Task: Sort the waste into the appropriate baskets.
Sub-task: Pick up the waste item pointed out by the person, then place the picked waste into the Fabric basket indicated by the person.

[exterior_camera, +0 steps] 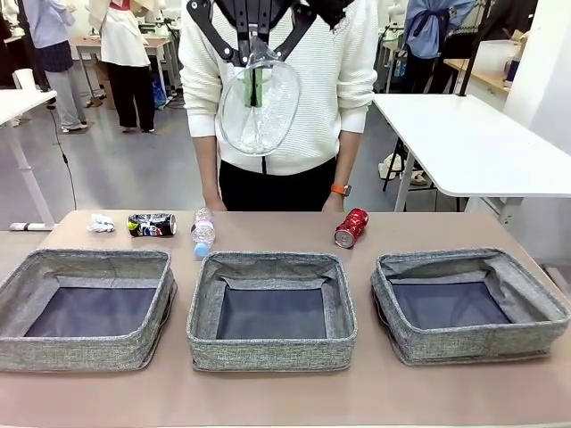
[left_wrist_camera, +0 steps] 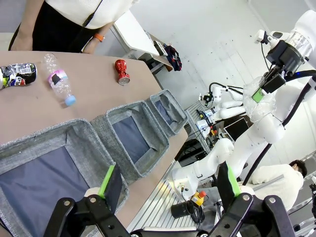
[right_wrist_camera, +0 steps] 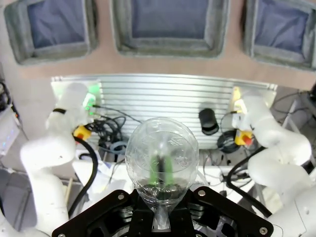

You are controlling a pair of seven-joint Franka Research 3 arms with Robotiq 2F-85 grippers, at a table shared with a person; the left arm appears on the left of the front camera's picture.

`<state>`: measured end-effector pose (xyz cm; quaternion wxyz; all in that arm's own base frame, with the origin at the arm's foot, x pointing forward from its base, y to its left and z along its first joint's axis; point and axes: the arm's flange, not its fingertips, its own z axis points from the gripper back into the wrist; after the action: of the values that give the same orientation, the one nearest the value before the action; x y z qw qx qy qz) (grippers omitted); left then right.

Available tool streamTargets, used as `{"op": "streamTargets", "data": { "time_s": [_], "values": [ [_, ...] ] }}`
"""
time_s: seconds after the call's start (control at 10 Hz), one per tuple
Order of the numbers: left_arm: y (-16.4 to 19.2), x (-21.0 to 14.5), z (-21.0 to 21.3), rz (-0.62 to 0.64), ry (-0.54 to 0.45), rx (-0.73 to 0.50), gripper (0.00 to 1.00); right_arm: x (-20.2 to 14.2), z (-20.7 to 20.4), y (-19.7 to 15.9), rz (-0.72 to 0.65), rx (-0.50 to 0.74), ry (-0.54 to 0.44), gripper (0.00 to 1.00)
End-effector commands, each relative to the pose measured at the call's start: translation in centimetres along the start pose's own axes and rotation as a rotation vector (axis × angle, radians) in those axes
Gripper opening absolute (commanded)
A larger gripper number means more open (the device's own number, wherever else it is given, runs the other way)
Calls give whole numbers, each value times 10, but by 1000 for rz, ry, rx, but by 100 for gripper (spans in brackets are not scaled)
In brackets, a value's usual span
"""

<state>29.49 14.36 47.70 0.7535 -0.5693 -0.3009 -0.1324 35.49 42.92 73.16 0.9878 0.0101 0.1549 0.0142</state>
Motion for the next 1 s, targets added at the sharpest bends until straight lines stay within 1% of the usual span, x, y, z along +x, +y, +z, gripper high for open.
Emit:
{"op": "streamTargets", "data": {
  "time_s": [0.0,0.9],
  "values": [
    [-2,1,-1,-17,-20,-20,100,-4,0,-2,11,-7,-1,1],
    [-2,1,-1,-17,-20,-20,100,-4,0,-2,11,-7,-1,1]
  ]
}}
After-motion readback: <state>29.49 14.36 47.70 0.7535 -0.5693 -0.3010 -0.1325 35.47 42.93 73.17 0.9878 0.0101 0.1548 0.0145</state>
